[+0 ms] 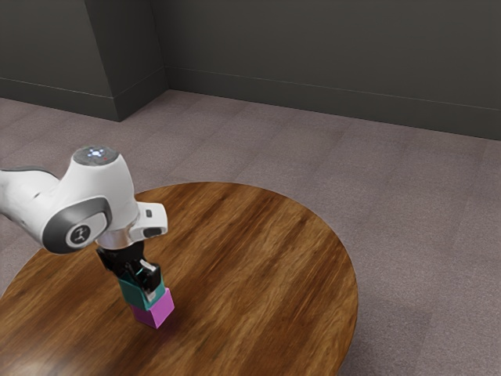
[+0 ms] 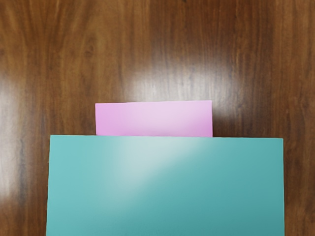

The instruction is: Pick up the blue block with one arm, and put the blue block on the pink block with one arm

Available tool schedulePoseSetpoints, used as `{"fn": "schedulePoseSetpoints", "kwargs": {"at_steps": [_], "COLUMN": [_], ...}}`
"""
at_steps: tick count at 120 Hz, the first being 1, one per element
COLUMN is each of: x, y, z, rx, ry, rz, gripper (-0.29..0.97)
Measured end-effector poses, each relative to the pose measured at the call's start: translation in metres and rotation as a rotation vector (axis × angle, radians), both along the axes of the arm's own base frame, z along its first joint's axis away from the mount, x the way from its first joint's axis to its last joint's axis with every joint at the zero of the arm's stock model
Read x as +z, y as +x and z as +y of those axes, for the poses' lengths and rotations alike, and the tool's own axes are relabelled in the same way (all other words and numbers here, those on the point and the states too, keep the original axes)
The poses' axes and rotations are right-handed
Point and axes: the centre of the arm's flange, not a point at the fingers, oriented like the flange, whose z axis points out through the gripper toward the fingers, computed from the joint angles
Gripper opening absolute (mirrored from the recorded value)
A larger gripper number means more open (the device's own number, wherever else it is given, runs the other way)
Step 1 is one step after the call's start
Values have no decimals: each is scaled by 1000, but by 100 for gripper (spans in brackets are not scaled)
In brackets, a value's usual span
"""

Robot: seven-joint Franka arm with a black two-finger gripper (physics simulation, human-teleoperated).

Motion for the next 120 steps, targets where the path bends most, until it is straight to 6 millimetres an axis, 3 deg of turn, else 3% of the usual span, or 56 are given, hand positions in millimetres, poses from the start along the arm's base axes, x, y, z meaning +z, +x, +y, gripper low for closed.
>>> {"fn": "schedulePoseSetpoints", "kwargs": {"at_steps": [120], "x": [7], "y": [7], "z": [6], "rx": [-3], "ry": [-2], "rz": [-18], "gripper": [31]}}
